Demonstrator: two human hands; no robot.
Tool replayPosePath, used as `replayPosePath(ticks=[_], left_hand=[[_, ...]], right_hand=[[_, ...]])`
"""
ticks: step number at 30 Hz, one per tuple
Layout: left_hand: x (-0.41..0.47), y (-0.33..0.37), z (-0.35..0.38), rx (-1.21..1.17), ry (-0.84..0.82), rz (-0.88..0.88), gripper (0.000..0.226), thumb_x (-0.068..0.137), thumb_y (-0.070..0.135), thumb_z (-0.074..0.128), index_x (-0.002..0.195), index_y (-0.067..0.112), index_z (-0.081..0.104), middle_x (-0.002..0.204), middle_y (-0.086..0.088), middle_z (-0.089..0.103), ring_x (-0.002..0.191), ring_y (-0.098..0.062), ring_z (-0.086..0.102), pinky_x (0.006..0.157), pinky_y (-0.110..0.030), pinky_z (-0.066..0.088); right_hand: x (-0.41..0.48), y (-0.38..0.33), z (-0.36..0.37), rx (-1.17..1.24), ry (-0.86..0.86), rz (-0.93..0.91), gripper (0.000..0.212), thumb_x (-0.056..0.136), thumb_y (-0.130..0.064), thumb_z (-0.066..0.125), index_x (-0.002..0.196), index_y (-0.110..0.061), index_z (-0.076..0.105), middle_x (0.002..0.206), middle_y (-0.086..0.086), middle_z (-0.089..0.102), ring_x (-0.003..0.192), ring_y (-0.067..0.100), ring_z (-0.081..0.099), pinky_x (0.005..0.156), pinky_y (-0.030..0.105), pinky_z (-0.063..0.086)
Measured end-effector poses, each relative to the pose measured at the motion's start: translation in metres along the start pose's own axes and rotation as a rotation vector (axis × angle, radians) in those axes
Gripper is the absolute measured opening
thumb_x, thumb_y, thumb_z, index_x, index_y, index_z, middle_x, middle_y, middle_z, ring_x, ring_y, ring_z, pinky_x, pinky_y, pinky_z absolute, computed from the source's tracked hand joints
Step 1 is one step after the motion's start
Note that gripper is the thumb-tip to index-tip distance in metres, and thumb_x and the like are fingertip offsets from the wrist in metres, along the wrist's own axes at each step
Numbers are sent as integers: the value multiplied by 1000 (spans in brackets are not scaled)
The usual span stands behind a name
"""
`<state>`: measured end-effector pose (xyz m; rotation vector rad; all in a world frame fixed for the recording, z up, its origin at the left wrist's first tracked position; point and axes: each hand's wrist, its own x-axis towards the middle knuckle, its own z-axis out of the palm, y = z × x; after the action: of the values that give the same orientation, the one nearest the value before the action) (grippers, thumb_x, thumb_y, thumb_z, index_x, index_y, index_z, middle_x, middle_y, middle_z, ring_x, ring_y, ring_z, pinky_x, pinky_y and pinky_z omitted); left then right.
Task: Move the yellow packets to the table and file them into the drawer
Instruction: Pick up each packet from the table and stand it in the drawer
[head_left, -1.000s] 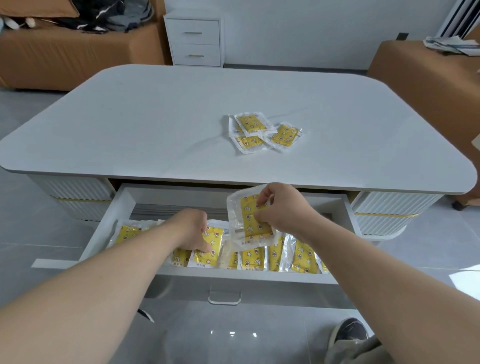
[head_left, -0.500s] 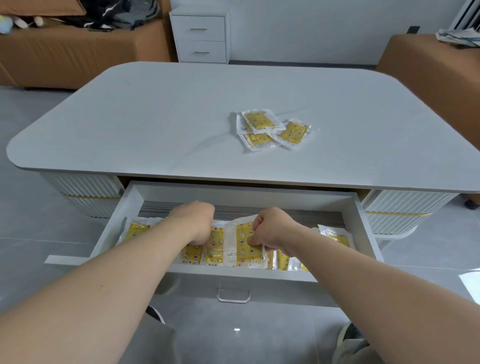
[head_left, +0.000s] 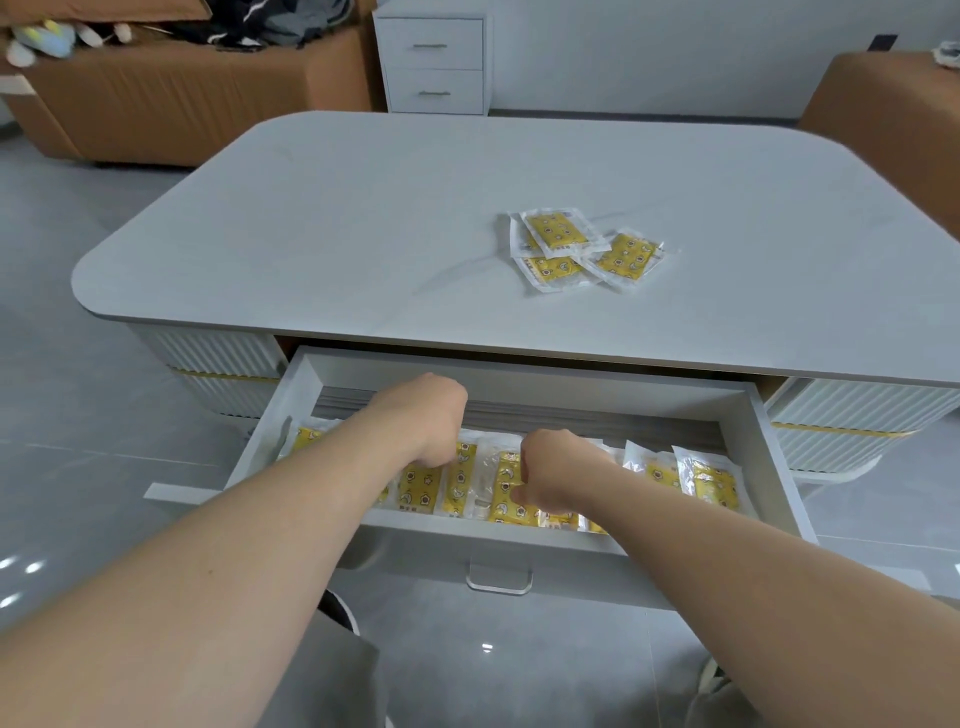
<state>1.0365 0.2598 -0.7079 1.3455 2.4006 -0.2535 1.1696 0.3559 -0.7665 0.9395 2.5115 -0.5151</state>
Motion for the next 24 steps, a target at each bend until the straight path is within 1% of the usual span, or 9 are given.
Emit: replayPosePath(ticks=[2,6,10,13,15,17,20,22,24], left_hand=[[-3,5,-12,-23,32,20,20,88,26,74,103,14,69,106,-4,68,94,-24,67,84,-41,59],[-3,14,-42,-112,168,42,20,87,32,74,99,17,69,101,-3,68,93,-24,65,81,-37,56],[13,24,-62,-287,358,30,14,90,34,70,84,27,60,94,5,64,88,-19,61,76,-35,53],[34,38,-65,-341,523,44,9,95,30,60,91,23,60,96,4,63,90,-21,60,71,-33,47],[50,51,-64,-339,584,92,14,99,28,54,104,19,62,110,0,63,101,-25,58,80,-38,50],[66,60,-61,-286,579,156,28,101,31,49,124,18,59,130,-2,59,117,-27,54,93,-42,47],[84,64,-52,-151,507,208,50,104,38,41,150,19,40,157,-1,39,143,-25,34,109,-44,37],[92,61,-46,-113,449,204,58,105,43,35,158,21,25,167,1,19,153,-22,16,117,-44,30],[98,57,-42,-94,417,197,62,105,48,30,160,22,17,168,2,9,155,-21,8,120,-44,25]], right_hand=[[2,0,-3,-27,-11,-13,23,93,-36,68,91,-15,59,88,1,62,84,21,63,70,33,55],[1,0,-36,-81,-9,-55,35,96,-33,59,67,-15,52,73,0,57,74,21,60,72,35,55],[-8,16,-92,6,146,-24,24,95,-32,59,95,-9,69,94,6,69,91,24,67,82,39,57],[-4,45,-119,108,319,96,25,93,-31,60,96,-8,68,95,6,70,86,24,65,67,32,52],[3,62,-126,151,464,211,23,93,-28,56,98,-9,67,97,8,68,84,25,62,61,28,45],[12,71,-126,131,585,265,33,98,-36,49,116,-12,62,114,9,62,105,31,57,76,34,47],[26,77,-123,77,602,206,51,104,-48,39,145,-18,43,153,4,39,140,31,30,106,46,31],[36,81,-123,92,553,178,57,106,-49,32,155,-21,28,167,-4,17,152,29,11,115,49,20],[45,84,-123,109,517,170,58,107,-48,26,159,-23,21,170,-8,5,156,26,-1,119,51,12]])
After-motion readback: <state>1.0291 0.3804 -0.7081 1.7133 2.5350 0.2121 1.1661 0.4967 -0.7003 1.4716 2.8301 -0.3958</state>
